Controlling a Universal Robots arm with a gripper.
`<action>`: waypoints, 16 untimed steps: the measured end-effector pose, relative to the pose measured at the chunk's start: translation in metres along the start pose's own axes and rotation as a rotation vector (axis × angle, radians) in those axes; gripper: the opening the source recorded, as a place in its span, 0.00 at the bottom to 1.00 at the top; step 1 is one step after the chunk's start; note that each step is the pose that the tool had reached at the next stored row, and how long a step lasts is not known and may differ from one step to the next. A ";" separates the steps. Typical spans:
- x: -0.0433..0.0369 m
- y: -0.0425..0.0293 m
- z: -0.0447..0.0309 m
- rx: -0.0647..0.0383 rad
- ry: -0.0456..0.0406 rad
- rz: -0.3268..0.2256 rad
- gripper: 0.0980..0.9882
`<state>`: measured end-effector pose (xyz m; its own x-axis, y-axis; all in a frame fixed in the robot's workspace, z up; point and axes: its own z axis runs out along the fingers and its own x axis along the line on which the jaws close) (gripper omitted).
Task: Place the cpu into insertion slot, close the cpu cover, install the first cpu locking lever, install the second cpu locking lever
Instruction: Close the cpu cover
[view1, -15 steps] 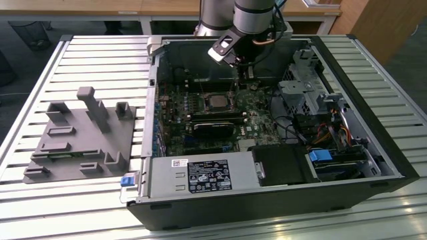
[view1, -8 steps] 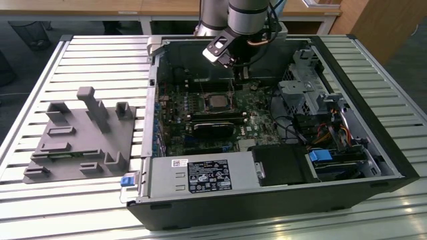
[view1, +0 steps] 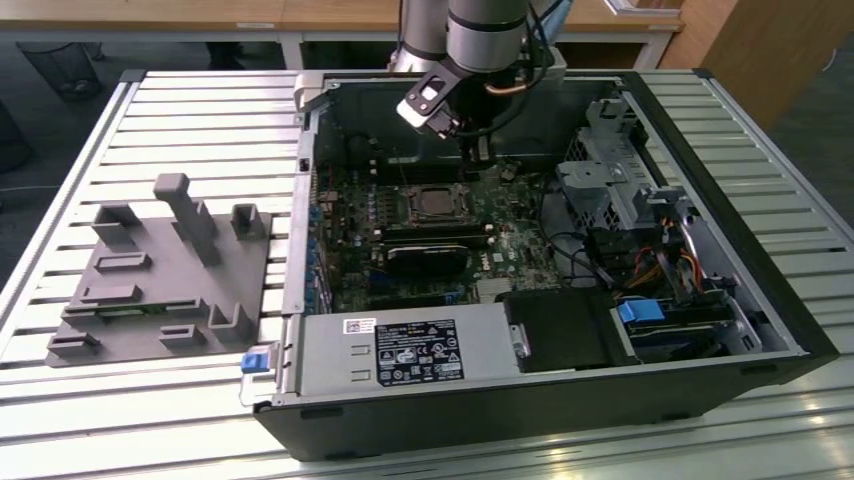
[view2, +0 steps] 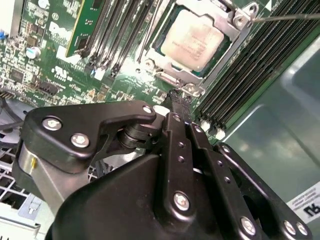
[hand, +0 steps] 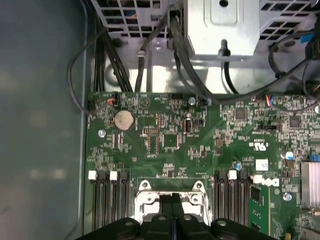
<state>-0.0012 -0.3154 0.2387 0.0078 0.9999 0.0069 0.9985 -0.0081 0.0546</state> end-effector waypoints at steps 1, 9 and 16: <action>0.0000 -0.0017 0.0009 0.000 0.0000 0.000 0.01; 0.0000 -0.0168 0.0021 0.000 0.0000 0.000 0.01; -0.0001 -0.0293 0.0014 0.000 0.0000 0.000 0.01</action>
<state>-0.0304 -0.3153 0.2356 0.0077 0.9999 0.0069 0.9985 -0.0081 0.0547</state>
